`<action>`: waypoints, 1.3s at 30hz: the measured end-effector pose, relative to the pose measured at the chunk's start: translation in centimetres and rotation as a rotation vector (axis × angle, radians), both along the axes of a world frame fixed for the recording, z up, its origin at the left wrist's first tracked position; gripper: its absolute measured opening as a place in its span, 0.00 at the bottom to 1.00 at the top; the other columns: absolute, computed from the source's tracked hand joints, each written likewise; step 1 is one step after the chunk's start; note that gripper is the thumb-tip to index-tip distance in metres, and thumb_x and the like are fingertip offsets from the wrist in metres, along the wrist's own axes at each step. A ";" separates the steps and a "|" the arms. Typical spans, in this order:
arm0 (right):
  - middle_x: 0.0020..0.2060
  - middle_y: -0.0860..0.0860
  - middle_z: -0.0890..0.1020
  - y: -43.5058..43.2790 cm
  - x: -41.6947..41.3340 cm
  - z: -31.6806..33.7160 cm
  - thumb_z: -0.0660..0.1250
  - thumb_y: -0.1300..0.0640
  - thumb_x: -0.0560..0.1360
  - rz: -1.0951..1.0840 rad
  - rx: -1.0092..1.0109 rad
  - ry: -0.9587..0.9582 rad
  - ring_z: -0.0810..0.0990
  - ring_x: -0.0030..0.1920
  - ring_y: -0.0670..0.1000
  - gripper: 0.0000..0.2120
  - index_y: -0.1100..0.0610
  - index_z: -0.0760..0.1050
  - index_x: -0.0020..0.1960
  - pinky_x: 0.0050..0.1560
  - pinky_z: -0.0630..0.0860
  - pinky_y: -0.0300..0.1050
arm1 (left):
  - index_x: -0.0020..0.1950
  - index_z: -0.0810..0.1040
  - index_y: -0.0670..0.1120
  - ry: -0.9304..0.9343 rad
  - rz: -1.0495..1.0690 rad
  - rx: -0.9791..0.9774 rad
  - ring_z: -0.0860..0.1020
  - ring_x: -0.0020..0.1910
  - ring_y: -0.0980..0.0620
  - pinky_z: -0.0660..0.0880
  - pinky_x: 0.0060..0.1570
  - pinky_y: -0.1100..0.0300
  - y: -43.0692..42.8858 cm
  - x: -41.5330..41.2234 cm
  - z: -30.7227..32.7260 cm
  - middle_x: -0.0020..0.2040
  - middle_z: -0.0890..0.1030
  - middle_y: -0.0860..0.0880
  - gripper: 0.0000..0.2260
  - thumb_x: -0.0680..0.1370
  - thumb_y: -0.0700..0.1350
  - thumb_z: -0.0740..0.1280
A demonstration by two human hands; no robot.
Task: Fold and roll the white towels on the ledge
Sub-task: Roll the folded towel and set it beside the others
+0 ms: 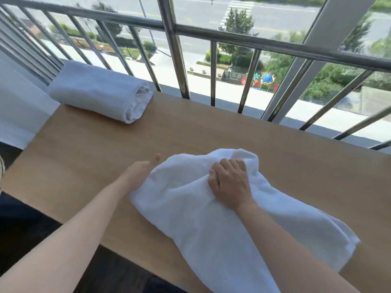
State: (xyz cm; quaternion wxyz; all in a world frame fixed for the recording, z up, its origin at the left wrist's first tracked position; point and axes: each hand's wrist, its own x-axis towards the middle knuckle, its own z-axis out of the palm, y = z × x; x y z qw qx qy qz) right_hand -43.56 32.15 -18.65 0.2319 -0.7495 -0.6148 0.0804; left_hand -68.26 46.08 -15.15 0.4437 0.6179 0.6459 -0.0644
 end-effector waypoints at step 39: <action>0.81 0.45 0.43 -3.1 -9.6 -3.0 0.42 0.33 0.74 -0.770 -0.423 0.304 0.37 0.79 0.46 0.37 0.39 0.31 0.78 0.70 0.28 0.68 | 0.51 0.85 0.59 -0.276 -0.395 -0.284 0.84 0.47 0.56 0.78 0.47 0.60 8.2 -0.6 -0.3 0.48 0.86 0.55 0.24 0.68 0.75 0.68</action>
